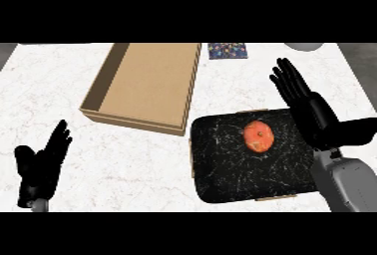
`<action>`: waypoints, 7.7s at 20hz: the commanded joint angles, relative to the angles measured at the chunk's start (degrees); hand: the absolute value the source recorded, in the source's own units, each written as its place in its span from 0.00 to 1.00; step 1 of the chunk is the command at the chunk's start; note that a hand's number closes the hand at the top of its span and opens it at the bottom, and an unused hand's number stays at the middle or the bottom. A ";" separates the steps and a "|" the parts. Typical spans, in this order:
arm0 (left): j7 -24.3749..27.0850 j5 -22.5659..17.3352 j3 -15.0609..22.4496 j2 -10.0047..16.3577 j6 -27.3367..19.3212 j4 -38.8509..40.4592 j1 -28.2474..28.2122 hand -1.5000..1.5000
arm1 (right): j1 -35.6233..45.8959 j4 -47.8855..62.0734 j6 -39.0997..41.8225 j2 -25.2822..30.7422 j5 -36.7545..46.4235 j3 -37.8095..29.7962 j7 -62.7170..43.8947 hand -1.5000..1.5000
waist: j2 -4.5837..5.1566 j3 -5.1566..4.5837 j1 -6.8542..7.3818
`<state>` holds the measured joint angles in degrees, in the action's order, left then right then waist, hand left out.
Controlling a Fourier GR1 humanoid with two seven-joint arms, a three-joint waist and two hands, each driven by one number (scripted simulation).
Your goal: Pick the squash from the tray and place it in the cardboard box
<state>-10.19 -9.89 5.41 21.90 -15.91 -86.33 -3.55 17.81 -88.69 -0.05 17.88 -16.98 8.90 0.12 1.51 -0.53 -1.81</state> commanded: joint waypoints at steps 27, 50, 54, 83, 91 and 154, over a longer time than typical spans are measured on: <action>4.93 4.11 12.96 -2.20 11.58 -5.56 13.18 0.50 | -14.29 -7.19 -17.48 3.79 69.07 18.59 -54.08 0.00 | -2.31 -0.23 0.06; 5.80 5.77 11.06 -5.53 14.31 -1.26 15.96 0.50 | -5.50 -9.40 5.11 -17.78 79.28 13.26 -75.22 0.00 | -1.57 0.51 1.76; 5.28 6.66 10.89 -5.90 15.10 -3.96 14.93 0.50 | -3.72 -3.93 0.79 -17.83 79.18 12.75 -73.19 0.00 | -1.53 0.53 2.14; 8.31 11.56 4.75 -11.40 20.76 2.36 16.39 0.50 | -5.73 9.40 -1.38 -17.86 78.00 6.44 -61.94 0.00 | -1.46 0.52 1.75; 5.95 14.37 6.62 -13.72 19.28 -3.32 11.77 0.50 | -4.38 10.47 -0.16 -16.84 77.85 3.96 -61.50 0.00 | -1.54 0.53 1.95; 6.83 15.42 3.62 -14.62 22.91 -0.07 17.46 0.50 | 62.94 59.18 25.33 3.63 31.13 7.37 52.83 1.00 | -0.74 0.49 4.31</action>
<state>-4.26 5.33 9.44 7.11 6.87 -86.38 13.93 77.68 -35.10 20.30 23.23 14.31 17.35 48.73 0.76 -0.06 2.62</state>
